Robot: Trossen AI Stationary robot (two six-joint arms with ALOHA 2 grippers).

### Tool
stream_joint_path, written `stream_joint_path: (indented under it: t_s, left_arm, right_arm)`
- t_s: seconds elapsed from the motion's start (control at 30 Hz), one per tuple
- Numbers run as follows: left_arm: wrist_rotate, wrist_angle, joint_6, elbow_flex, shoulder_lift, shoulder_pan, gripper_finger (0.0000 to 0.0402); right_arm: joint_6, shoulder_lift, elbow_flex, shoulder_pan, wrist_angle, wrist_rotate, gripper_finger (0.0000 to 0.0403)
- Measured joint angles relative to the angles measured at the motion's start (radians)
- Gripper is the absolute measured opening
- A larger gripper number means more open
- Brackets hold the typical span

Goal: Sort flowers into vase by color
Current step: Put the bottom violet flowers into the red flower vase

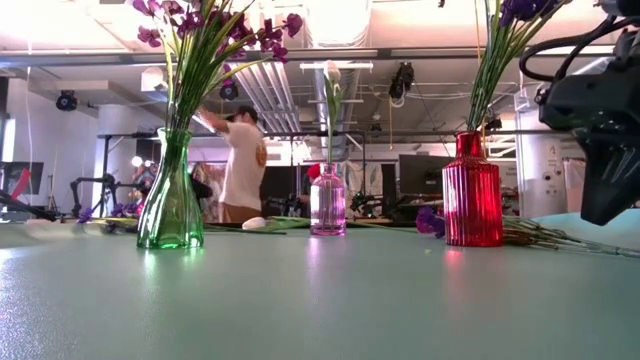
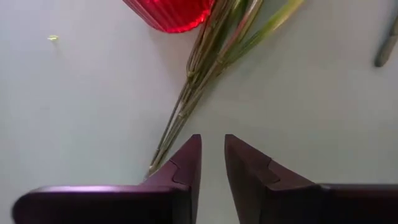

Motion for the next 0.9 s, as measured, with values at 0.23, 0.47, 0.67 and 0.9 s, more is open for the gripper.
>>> stream_joint_path:
  t_s: [0.23,0.47,0.67,0.9]
  left_arm:
    - [0.000,-0.001,0.000,0.000,0.000,0.000,0.0169]
    - [0.000,-0.009,0.000,0.000,0.000,0.000,0.0169]
    - [0.000,-0.010,0.000,0.000,0.000,0.000,0.0169]
    - [0.000,-0.011,0.000,0.000,0.000,0.000,0.0169]
  right_arm:
    - [-0.007,0.008,0.000,0.000,0.012,0.020,0.0132]
    - [-0.007,0.018,0.000,0.000,0.049,0.034,0.0187]
    - [-0.024,0.088,0.000,0.000,0.101,0.050,0.0200]
    - [-0.036,0.158,0.000,-0.003,0.171,0.090,0.0201]
